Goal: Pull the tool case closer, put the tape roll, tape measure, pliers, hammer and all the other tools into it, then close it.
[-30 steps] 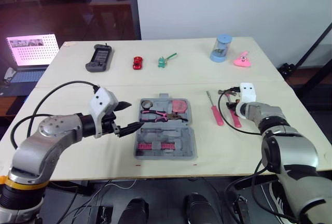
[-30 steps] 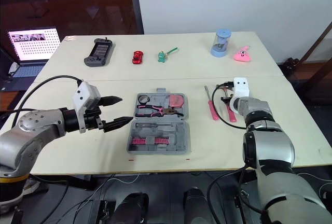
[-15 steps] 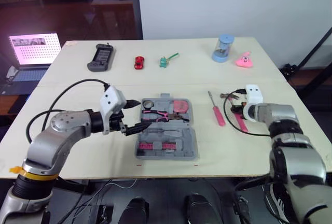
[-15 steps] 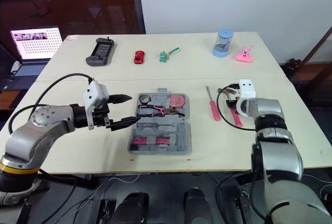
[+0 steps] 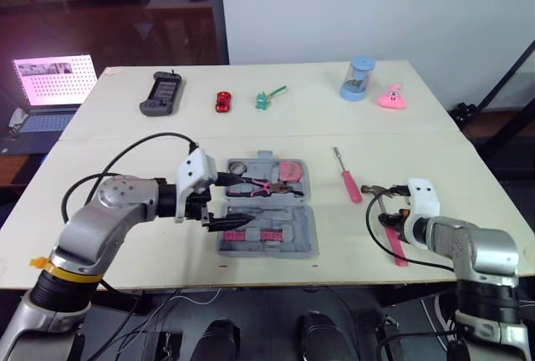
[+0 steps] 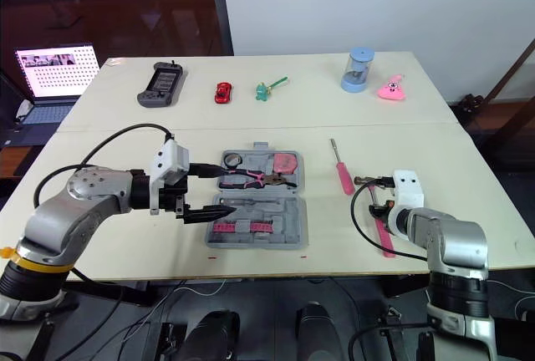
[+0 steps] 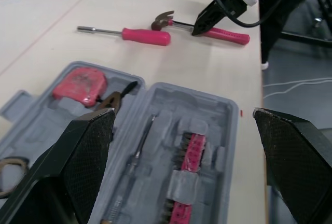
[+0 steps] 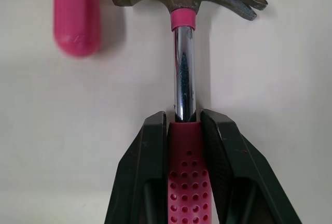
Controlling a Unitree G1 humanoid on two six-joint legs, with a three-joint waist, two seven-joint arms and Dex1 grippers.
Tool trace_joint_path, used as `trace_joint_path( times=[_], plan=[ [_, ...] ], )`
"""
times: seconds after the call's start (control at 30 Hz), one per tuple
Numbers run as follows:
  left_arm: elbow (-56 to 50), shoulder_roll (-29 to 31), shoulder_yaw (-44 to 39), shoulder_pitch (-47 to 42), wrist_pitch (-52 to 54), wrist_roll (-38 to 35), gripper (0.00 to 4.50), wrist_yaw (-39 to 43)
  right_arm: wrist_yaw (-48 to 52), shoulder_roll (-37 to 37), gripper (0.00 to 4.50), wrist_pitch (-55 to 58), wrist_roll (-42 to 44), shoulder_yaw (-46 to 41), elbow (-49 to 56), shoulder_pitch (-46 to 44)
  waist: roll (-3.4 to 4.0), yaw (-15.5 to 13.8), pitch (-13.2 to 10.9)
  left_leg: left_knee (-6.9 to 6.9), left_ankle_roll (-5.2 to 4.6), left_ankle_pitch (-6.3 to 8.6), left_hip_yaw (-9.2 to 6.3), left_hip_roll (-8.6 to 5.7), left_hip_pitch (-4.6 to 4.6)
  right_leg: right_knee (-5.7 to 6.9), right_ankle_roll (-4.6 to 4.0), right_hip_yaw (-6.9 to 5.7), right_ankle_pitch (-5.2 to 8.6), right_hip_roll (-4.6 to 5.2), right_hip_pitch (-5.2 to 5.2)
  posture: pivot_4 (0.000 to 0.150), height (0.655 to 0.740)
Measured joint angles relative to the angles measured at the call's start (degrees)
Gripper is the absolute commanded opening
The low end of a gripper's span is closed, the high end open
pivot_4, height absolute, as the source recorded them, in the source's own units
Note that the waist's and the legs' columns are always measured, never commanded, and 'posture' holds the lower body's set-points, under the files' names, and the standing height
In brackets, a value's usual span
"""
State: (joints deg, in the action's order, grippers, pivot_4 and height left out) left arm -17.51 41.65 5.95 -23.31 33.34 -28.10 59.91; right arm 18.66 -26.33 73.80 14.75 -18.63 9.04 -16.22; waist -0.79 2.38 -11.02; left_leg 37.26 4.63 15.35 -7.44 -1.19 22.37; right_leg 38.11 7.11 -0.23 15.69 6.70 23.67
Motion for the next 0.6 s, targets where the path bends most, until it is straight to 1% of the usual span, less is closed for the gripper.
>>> trace_joint_path(
  times=[0.13, 0.17, 0.2, 0.23, 0.27, 0.37, 0.4, 0.6],
  plan=[
    [0.08, -0.02, 0.2, -0.07, 0.03, 0.0, 4.5, 0.54, -0.4, -0.16, 0.51, -0.43, 0.02, 0.84, 3.56, 3.1, -0.01, -0.11, 0.01, 0.0, 0.0, 0.0, 0.0, 0.0, 0.0, -0.01, 0.0, 0.0, 0.0, 0.0, -0.01, 0.15, 0.6902],
    [0.09, -0.03, 0.23, -0.09, 0.03, -0.01, 4.5, 0.73, -0.37, -0.51, 1.56, -0.67, -0.01, 1.37, 4.18, 3.68, -0.01, -0.11, 0.01, 0.01, 0.0, 0.0, 0.0, 0.0, 0.0, -0.01, 0.0, 0.0, 0.0, 0.0, -0.02, 0.15, 0.6902],
    [0.14, -0.03, 0.23, -0.09, 0.03, -0.01, 4.5, 0.92, -0.07, -1.57, 1.9, -1.43, 0.03, 2.35, 4.56, 4.24, -0.01, -0.14, 0.01, 0.01, 0.0, 0.0, 0.0, 0.0, 0.0, -0.01, 0.0, 0.0, 0.0, 0.0, -0.03, 0.15, 0.6902],
    [0.23, -0.03, 0.23, -0.09, 0.03, -0.01, 4.5, 0.99, 0.32, -2.24, 2.36, -2.1, 0.02, 3.02, 4.77, 4.48, -0.01, -0.14, 0.01, 0.01, 0.0, 0.0, 0.0, 0.0, 0.0, -0.01, 0.0, 0.0, 0.0, 0.0, -0.03, 0.15, 0.6902],
    [0.41, -0.03, 0.24, -0.09, 0.03, 0.0, 4.5, 1.06, 0.74, -3.02, 2.92, -3.19, -0.02, 3.66, 4.72, 4.74, -0.01, -0.13, 0.0, 0.01, 0.0, 0.0, 0.0, 0.0, 0.0, -0.01, 0.0, 0.0, 0.0, 0.0, -0.02, 0.15, 0.6902],
    [0.62, -0.03, 0.24, -0.09, 0.03, 0.03, 4.5, 1.11, 1.54, -4.97, 4.37, -6.53, -0.15, 4.89, 4.28, 4.62, 0.0, -0.07, 0.0, 0.01, -0.01, 0.0, 0.0, 0.0, -0.01, -0.01, 0.0, 0.0, 0.0, 0.0, -0.02, 0.15, 0.6902],
    [0.6, -0.03, 0.24, -0.09, 0.04, 0.03, 4.5, 1.11, 1.76, -5.18, 4.45, -7.43, -0.13, 4.99, 4.05, 4.43, 0.0, -0.03, 0.0, 0.0, -0.01, 0.0, 0.0, 0.0, -0.01, -0.01, 0.0, 0.0, 0.0, 0.0, -0.02, 0.15, 0.6902],
    [0.43, -0.07, 0.24, -0.07, 0.18, 0.01, 4.5, 0.92, 2.61, -5.33, 4.45, -12.57, -0.41, 6.98, 0.75, 3.93, 0.0, 0.02, 0.0, 0.0, -0.01, 0.0, 0.0, 0.0, -0.01, -0.01, 0.0, 0.0, 0.0, 0.0, -0.02, 0.15, 0.6902]
  ],
)
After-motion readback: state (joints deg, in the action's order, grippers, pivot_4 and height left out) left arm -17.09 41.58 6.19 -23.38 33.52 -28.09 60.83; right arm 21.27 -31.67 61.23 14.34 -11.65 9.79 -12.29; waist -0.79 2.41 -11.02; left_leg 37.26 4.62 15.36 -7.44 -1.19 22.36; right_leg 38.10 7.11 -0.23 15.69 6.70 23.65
